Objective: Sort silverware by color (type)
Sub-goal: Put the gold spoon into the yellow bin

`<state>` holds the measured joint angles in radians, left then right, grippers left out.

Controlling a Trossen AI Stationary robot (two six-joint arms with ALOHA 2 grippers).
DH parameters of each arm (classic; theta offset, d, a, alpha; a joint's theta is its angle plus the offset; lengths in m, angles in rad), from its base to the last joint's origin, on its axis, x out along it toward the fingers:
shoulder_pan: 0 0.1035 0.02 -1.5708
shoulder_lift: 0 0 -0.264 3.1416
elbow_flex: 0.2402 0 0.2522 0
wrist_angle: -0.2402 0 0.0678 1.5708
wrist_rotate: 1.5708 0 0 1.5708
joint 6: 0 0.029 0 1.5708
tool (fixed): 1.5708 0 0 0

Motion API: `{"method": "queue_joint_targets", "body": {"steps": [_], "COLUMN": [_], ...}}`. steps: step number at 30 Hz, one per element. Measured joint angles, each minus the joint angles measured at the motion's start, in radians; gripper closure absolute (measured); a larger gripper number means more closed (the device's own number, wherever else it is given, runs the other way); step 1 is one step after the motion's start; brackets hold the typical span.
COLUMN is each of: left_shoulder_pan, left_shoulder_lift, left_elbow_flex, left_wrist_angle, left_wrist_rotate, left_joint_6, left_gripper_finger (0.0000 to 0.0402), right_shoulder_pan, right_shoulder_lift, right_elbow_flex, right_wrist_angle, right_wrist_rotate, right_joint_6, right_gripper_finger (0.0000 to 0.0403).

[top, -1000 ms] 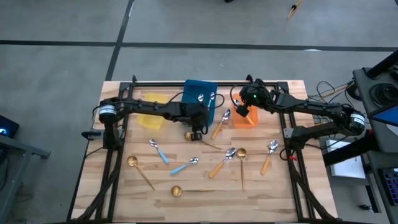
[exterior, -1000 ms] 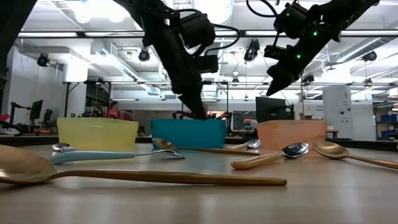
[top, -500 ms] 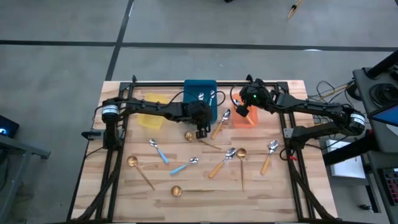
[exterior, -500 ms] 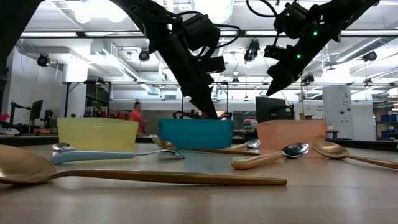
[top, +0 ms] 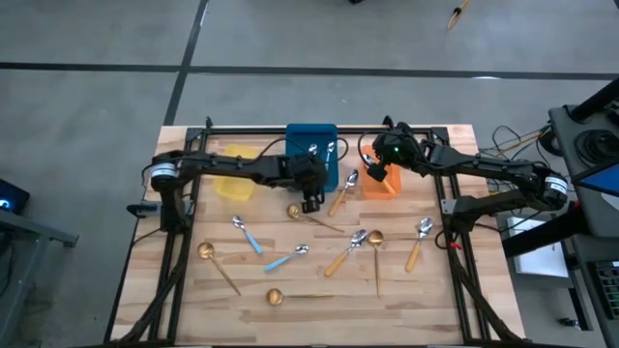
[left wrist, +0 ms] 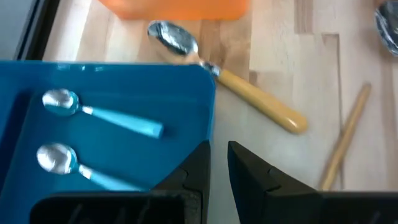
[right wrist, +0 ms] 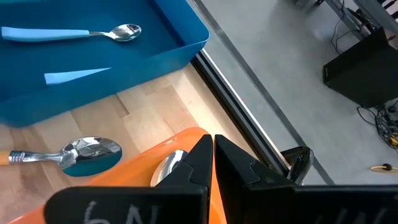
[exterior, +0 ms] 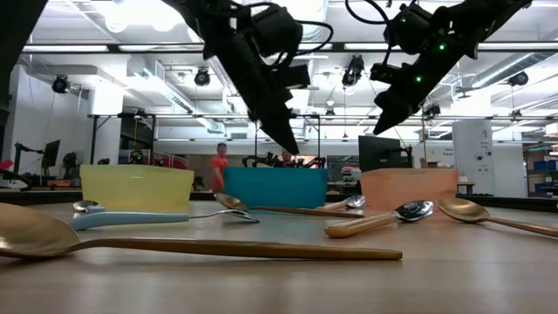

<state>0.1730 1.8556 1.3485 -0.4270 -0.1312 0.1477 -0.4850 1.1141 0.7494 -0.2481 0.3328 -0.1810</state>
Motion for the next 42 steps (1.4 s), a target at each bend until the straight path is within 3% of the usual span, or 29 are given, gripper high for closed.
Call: {"method": "queue_joint_targets", "body": {"steps": [12, 21, 32, 42], "left_shoulder_pan": [-0.052, -0.073, -0.074, -0.132], "left_shoulder_lift": [-0.145, -0.322, -0.519, -0.577], "left_elbow_flex": [-0.012, -0.183, -0.368, -0.44], "left_wrist_angle": [-0.31, -0.305, -0.3, -0.44], "left_wrist_rotate": [0.001, 0.001, -0.001, 0.063], "left_joint_6": [-0.035, -0.078, -0.261, -0.463], "left_gripper_finger": [0.0364, 0.0364, 0.0364, 0.0364], "right_shoulder_pan": [0.004, 0.089, 0.278, 0.382], "right_shoulder_lift": [0.0, 0.0, 0.0, 0.0], "right_elbow_flex": [0.043, 0.05, 0.05, 0.05], "right_wrist_angle": [-0.008, -0.008, -0.001, 0.034], "right_wrist_rotate": [-0.002, -0.114, -0.116, -0.113], "right_joint_6": [0.151, 0.276, 0.442, 0.54], "right_gripper_finger": [0.0394, 0.0394, 0.0394, 0.0394]}}
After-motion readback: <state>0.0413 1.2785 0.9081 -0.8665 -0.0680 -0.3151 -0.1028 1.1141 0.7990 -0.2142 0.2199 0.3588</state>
